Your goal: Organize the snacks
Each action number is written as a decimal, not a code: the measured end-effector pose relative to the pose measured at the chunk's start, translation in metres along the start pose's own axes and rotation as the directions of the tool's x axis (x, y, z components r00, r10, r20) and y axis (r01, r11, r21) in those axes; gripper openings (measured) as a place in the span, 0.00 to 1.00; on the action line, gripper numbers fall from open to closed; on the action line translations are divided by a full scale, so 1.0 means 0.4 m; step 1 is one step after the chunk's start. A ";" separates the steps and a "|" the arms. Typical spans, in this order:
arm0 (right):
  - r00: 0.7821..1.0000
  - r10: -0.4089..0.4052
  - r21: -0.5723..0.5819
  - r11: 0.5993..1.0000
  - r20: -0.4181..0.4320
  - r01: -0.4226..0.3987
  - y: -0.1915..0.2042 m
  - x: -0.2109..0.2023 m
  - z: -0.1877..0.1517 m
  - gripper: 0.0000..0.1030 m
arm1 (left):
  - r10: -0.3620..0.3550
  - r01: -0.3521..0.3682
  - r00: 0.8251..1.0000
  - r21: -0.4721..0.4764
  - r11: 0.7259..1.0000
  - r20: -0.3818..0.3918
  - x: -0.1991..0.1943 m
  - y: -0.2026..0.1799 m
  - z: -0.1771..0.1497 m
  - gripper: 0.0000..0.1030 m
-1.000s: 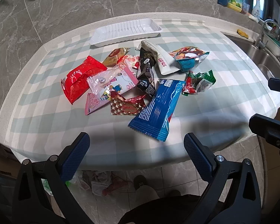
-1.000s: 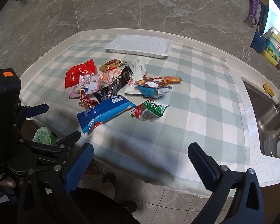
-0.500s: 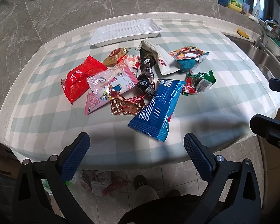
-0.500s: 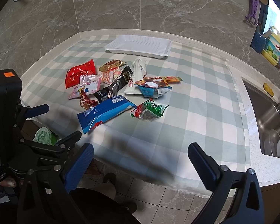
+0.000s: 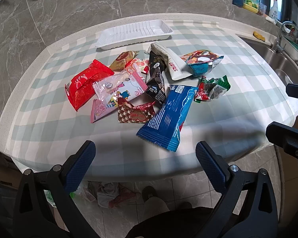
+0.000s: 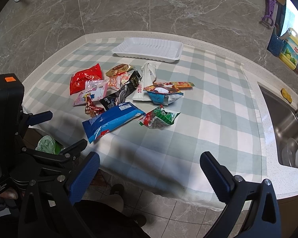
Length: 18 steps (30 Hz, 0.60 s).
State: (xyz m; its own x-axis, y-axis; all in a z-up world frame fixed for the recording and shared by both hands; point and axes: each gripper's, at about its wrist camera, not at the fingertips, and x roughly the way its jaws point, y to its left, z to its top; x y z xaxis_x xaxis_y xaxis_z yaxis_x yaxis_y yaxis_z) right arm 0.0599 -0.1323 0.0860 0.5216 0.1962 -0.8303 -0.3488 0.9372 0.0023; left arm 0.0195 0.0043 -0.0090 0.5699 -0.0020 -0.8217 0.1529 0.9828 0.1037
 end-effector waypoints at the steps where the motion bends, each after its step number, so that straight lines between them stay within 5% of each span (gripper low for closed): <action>1: 1.000 0.000 0.000 1.000 0.000 0.000 0.000 0.000 0.000 1.00 | 0.000 0.000 1.000 0.000 1.000 0.000 0.000 0.000 0.000 0.99; 18: 1.000 0.010 -0.004 1.000 0.004 -0.010 0.011 0.004 0.015 1.00 | 0.011 -0.011 1.000 -0.008 1.000 0.000 -0.002 0.011 0.012 0.99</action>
State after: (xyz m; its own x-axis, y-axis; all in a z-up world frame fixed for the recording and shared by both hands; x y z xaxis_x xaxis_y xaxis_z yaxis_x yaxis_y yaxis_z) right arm 0.0637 -0.1262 0.0879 0.5213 0.2066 -0.8280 -0.3574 0.9339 0.0080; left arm 0.0236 0.0077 -0.0052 0.5714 0.0090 -0.8206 0.1399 0.9842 0.1083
